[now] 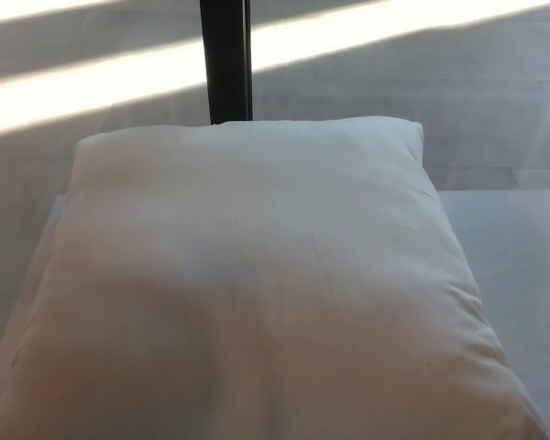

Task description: A hammer is kept on the right hand side and a pillow is kept on the left hand side on the desk infront of the robot and the robot uses its right hand to pick up the hammer and makes a downward swinging motion to hit the pillow

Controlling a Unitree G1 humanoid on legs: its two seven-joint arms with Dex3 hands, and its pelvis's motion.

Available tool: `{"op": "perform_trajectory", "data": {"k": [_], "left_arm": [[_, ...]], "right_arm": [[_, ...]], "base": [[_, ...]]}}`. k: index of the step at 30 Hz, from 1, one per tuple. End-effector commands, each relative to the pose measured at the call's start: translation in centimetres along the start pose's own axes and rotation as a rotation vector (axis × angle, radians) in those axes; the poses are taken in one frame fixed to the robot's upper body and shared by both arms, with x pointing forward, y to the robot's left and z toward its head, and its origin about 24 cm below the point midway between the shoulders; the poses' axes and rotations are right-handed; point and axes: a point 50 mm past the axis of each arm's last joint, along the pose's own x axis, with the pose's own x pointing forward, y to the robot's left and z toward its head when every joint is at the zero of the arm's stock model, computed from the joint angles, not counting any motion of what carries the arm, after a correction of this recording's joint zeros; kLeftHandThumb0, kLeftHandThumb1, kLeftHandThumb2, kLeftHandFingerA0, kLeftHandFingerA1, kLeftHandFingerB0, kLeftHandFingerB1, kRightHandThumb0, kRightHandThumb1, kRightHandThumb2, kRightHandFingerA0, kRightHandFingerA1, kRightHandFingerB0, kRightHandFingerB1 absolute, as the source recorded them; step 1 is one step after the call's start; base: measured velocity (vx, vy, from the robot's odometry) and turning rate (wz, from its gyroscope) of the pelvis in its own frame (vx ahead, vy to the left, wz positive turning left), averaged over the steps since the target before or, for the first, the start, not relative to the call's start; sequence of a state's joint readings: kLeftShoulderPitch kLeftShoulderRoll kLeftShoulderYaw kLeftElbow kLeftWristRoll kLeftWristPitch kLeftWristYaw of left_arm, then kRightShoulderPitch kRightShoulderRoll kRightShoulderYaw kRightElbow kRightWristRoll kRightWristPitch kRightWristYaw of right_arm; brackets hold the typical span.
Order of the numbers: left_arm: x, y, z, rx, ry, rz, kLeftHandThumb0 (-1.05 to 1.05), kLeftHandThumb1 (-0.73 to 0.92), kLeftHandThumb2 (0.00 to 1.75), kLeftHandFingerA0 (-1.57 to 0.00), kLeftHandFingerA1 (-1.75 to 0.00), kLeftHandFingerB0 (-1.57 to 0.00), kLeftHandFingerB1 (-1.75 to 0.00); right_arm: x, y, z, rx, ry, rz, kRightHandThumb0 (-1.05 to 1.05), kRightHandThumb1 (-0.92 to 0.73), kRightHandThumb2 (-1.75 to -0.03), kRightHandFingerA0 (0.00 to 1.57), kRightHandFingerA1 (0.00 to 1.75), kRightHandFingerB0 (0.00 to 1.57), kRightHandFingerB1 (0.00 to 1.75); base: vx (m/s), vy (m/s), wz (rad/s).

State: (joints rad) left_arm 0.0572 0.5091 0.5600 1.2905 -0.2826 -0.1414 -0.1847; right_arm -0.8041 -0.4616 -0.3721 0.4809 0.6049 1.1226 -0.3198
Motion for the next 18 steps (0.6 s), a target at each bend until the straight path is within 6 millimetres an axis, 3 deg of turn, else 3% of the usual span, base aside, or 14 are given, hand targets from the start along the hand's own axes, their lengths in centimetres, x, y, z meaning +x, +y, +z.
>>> {"op": "perform_trajectory", "data": {"k": [1,3,4,5,6,7,8,10,11,13,15,16,17,18], "left_arm": [[-0.1,0.8,0.8,-0.006,-0.039,0.009,-0.6,0.65,0.6,-0.76,-0.59,-0.62,-0.54],[0.0,0.8,0.9,-0.013,-0.036,0.017,-0.59,0.66,0.6,-0.78,-0.59,-0.63,-0.54],[-0.1,0.8,1.0,0.005,-0.04,0.015,-0.58,0.67,0.6,-0.77,-0.59,-0.63,-0.54],[-0.1,0.8,1.0,0.005,-0.04,0.015,-0.58,0.67,0.6,-0.77,-0.59,-0.63,-0.54],[-0.1,0.9,1.0,0.006,-0.04,0.011,-0.58,0.67,0.6,-0.77,-0.59,-0.63,-0.54],[-0.1,0.9,1.0,0.004,-0.04,0.011,-0.58,0.67,0.6,-0.77,-0.59,-0.64,-0.55],[-0.1,1.0,1.0,-0.006,-0.043,0.007,-0.58,0.66,0.6,-0.76,-0.59,-0.64,-0.55],[-0.1,1.0,1.0,-0.009,-0.044,0.007,-0.58,0.66,0.6,-0.76,-0.59,-0.64,-0.55],[-0.1,1.0,1.0,0.01,-0.039,0.009,-0.58,0.67,0.6,-0.73,-0.56,-0.58,-0.51],[-0.1,1.0,1.0,-0.008,-0.038,0.001,-0.57,0.66,0.6,-0.74,-0.58,-0.55,-0.51],[-0.1,0.9,0.9,-0.003,-0.036,0.011,-0.58,0.65,0.6,-0.8,-0.6,-0.66,-0.56],[-0.1,0.9,0.9,-0.004,-0.034,0.017,-0.58,0.66,0.6,-0.78,-0.6,-0.62,-0.54],[-0.1,0.8,0.9,-0.011,-0.032,0.015,-0.58,0.66,0.6,-0.78,-0.6,-0.62,-0.54],[-0.1,0.8,0.9,0.049,-0.041,0.011,-0.6,0.68,0.6,-0.79,-0.59,-0.62,-0.53]], "right_arm": [[1.0,-3.2,-1.0,-0.227,-0.141,-0.075,-0.22,-0.67,-1.1,0.98,1.75,0.77,1.56],[1.5,-4.3,-1.9,-0.31,-0.125,-0.171,-0.24,-0.71,-0.96,0.92,1.75,0.68,1.52],[1.9,-5.3,-2.8,-0.494,-0.168,-0.266,-0.32,-0.6,-1.07,1.21,1.38,0.92,1.21],[1.9,-5.3,-2.8,-0.496,-0.169,-0.266,-0.32,-0.6,-1.07,1.21,1.38,0.92,1.21],[2.1,-5.6,-3.1,-0.55,-0.17,-0.321,-0.2,-0.66,-0.83,1.14,1.73,0.7,1.38],[2.2,-5.8,-3.3,-0.581,-0.181,-0.341,-0.21,-0.68,-0.8,0.95,1.75,0.67,1.55],[2.4,-6.5,-4.1,-0.82,-0.26,-0.44,-0.27,-0.6,-0.92,0.91,1.69,0.73,1.42],[2.5,-6.6,-4.5,-0.912,-0.291,-0.463,-0.27,-0.6,-0.92,0.91,1.69,0.73,1.42],[2.5,-7.0,-5.2,-1.102,-0.337,-0.504,-0.33,-0.76,-0.83,0.89,1.6,0.74,1.33],[2.5,-7.1,-6.1,-1.274,-0.365,-0.531,-0.34,-0.73,-0.78,0.9,1.57,0.79,1.25],[2.5,-6.9,-6.5,-1.352,-0.383,-0.535,-0.31,-0.68,-0.75,0.92,1.7,0.73,1.38],[2.5,-6.8,-6.8,-1.406,-0.403,-0.541,-0.35,-0.5,-0.98,1.19,1.31,0.88,1.08],[2.5,-6.7,-7.0,-1.43,-0.422,-0.547,-0.35,-0.5,-0.98,1.19,1.31,0.88,1.08],[2.6,-6.5,-7.3,-1.494,-0.424,-0.553,-0.3,-0.63,-0.78,0.93,1.62,0.79,1.19]], "base": [[0.0,0.0,0.0],[0.0,0.0,0.0],[0.0,0.0,0.0],[0.0,0.0,0.0],[0.0,0.0,0.0],[0.0,0.0,0.0],[0.0,0.0,0.0],[0.0,0.0,0.0],[0.0,0.0,0.0],[0.0,0.0,0.0],[0.0,0.0,0.0],[0.0,0.0,0.0],[0.0,0.0,0.0],[0.0,0.0,0.0]]}}
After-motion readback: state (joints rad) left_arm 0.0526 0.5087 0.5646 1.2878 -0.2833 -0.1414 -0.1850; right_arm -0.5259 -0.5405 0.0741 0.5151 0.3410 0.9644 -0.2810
